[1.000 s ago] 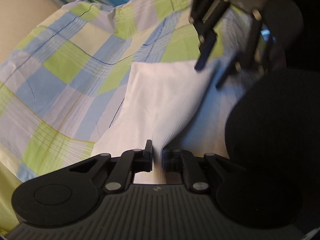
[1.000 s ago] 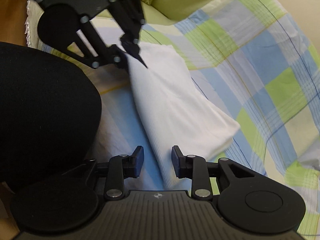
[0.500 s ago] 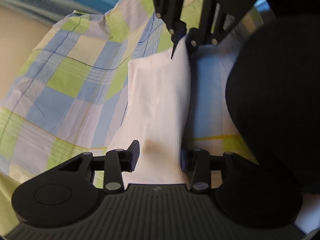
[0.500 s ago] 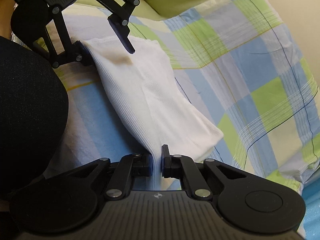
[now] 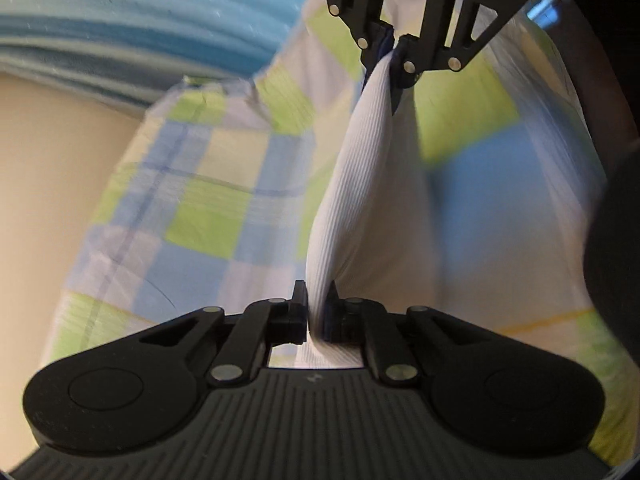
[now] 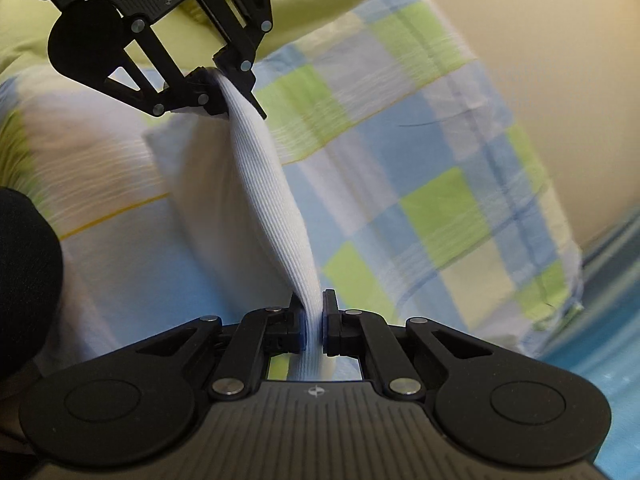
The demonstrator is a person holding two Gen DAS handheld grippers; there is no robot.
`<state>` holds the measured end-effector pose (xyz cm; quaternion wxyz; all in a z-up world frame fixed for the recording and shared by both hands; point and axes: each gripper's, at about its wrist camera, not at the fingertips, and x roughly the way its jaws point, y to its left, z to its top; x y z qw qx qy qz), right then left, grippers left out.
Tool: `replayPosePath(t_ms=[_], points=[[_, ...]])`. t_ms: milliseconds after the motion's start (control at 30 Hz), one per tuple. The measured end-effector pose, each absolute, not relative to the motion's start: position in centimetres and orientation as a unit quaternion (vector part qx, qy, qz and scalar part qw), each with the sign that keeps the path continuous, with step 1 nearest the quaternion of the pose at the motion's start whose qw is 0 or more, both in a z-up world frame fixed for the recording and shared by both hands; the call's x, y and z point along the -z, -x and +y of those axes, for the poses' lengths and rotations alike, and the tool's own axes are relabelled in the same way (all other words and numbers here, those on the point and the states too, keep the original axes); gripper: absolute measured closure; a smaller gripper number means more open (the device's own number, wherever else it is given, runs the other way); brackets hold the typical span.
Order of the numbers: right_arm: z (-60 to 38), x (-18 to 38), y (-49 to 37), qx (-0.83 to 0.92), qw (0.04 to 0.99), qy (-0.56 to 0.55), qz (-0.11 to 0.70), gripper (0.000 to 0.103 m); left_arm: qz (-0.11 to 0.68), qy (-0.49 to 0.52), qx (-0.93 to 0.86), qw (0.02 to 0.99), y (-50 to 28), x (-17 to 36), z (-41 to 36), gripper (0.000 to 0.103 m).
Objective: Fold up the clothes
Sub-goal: 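Lift the folded tank top with both tools and carry it toward the clothes stack, then lower the tank top onto the folded clothes stack and open both tools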
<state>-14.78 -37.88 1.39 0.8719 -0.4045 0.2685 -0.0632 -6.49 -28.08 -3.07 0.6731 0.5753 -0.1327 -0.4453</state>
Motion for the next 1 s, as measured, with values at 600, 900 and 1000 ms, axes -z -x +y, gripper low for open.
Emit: replayPosePath(t_ms=[600, 900, 1000], points=[[-38.1, -10.0, 48.2, 0.419, 0.770, 0.320, 0.359, 0.099, -0.348, -0.431, 0.680, 0.480, 31.3, -5.1, -38.1, 0.096], [-44.9, -9.5, 62.4, 0.516, 0.706, 0.231, 0.427, 0.099, -0.375, -0.396, 0.763, 0.347, 46.6, -4.6, -49.2, 0.098], [-48.8, -10.5, 66.2, 0.550, 0.674, 0.235, 0.434, 0.099, -0.388, -0.383, 0.771, 0.329, 50.1, -6.0, -55.2, 0.098]])
